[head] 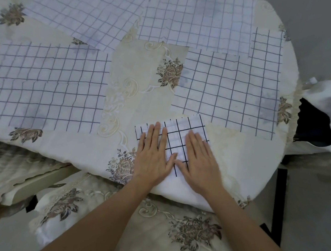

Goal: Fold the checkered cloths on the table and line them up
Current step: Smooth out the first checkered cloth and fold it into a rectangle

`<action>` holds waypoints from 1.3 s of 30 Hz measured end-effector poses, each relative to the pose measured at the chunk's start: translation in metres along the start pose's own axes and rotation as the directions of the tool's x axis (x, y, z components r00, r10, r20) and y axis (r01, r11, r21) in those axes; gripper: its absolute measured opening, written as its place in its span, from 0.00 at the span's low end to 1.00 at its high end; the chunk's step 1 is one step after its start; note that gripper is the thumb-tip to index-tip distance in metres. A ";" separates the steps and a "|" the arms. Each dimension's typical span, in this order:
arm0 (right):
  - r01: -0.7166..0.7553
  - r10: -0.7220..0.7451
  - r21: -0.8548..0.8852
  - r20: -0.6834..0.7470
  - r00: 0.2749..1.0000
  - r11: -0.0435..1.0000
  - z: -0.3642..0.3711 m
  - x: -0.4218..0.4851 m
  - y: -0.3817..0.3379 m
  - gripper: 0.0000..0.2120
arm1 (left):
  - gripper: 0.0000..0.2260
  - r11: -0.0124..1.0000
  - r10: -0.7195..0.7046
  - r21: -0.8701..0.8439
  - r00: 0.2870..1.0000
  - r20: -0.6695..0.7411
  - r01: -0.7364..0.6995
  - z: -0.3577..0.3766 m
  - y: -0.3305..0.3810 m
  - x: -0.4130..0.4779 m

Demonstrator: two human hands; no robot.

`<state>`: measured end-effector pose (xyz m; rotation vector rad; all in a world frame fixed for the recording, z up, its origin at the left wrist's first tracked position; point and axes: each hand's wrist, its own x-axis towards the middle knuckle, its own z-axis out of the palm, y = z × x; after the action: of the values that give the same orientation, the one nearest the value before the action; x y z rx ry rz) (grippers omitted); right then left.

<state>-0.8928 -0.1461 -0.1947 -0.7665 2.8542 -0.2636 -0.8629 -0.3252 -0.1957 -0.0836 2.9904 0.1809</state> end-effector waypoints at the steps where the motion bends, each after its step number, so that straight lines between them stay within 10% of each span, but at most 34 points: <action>1: -0.011 0.011 -0.032 0.002 1.000 0.999 -0.001 -0.003 0.010 0.38 | 0.36 1.000 0.003 0.001 1.000 -0.004 -0.003 0.000 0.000 -0.001; 10: -0.073 0.069 -0.114 -0.038 0.997 0.991 -0.006 -0.012 0.041 0.38 | 0.36 1.000 0.002 0.028 1.000 0.003 -0.002 -0.006 0.004 -0.001; 16: -0.073 0.069 -0.116 -0.037 0.997 0.991 -0.004 -0.011 0.041 0.38 | 0.33 0.969 0.242 0.051 0.970 0.006 -0.242 -0.002 0.028 -0.004; 39: 0.041 -0.043 -0.049 -0.047 0.998 0.998 -0.025 0.039 -0.015 0.39 | 0.41 0.992 0.103 0.073 0.994 0.038 -0.105 -0.008 -0.039 -0.009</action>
<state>-0.9238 -0.1759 -0.1721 -0.8415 2.9022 -0.2224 -0.8525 -0.3641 -0.1910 0.0833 2.9652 0.0801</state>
